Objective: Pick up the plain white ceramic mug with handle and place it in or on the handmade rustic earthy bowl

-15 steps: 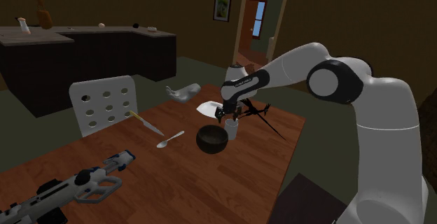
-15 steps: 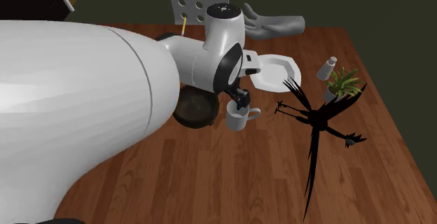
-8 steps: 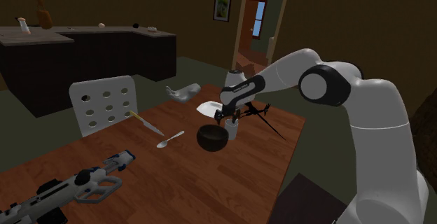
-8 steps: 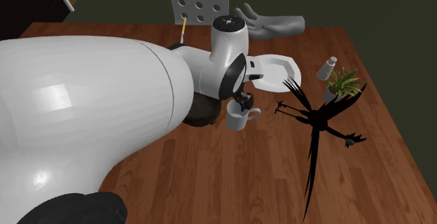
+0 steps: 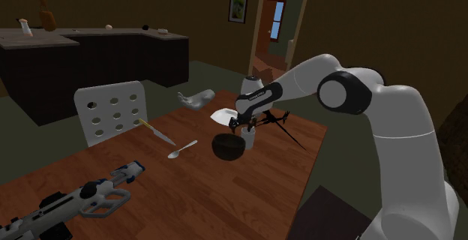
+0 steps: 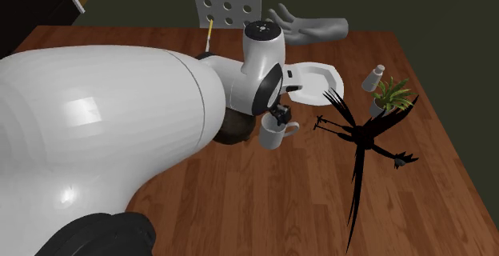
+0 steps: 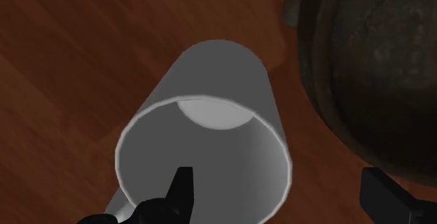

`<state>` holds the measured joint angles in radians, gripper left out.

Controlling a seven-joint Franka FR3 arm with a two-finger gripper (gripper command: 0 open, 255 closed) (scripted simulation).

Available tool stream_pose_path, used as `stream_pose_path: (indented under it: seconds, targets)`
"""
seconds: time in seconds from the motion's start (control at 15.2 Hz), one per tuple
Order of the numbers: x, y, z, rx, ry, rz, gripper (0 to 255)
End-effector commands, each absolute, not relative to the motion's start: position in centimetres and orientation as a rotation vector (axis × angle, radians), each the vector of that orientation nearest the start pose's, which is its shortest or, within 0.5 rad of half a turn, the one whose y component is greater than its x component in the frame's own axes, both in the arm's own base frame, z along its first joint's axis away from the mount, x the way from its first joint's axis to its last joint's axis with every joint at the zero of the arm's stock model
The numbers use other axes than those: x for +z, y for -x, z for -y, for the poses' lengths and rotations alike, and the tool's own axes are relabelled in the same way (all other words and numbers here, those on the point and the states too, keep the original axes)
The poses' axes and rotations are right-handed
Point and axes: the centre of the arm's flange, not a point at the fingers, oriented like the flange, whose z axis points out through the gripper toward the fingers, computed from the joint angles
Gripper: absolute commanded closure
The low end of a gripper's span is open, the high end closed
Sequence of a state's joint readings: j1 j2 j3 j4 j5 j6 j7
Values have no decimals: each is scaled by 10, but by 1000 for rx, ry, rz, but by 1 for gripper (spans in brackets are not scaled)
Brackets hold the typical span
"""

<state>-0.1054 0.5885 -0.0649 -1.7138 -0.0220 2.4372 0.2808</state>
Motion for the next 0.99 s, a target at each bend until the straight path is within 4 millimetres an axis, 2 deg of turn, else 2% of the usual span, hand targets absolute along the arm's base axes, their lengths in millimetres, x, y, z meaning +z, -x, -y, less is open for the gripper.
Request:
stream_pose_path:
  seconds: [0.0,0.33,0.53,0.59,0.92]
  targets:
    - [242,-671,101,-107,3116,-651,255]
    - [255,-670,98,-105,3118,-649,255]
    - [254,-667,98,-104,3118,-649,255]
    - [247,-669,101,-107,3116,-651,255]
    - [273,-669,101,-107,3116,-650,255]
